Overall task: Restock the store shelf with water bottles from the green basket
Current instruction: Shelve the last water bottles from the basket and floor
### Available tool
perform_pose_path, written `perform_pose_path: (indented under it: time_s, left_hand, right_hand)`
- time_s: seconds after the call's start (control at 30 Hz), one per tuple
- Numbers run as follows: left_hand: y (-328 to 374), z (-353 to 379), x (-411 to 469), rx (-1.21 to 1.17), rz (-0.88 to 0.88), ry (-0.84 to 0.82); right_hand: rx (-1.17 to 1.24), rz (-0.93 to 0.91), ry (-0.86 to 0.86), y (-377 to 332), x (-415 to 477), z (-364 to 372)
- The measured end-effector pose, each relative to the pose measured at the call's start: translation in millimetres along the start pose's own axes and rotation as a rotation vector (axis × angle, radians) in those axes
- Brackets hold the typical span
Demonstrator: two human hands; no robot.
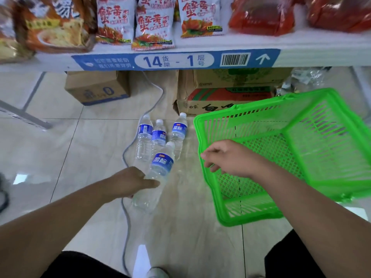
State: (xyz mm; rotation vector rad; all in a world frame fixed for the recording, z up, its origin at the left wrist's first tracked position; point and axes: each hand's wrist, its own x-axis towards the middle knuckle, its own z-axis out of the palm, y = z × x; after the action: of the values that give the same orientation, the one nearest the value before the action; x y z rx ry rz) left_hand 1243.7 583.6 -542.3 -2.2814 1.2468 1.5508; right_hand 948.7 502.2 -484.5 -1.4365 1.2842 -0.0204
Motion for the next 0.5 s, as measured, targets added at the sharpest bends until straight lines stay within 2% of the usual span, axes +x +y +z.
perform_pose_path:
  time_s: [0.23,0.37,0.5]
  left_hand:
    - [52,-6,-114,0.135,0.227,0.269]
    - [85,1,-147,0.027,0.392,0.301]
    - [123,-2,-179,-0.075,0.488,0.365]
  right_hand:
    - [0.397,0.014,-0.03,-54,-19,29]
    - [0.688,0.024,0.112,-76,-40,14]
    - [0.7,-0.098,0.251,-98,-79,-25]
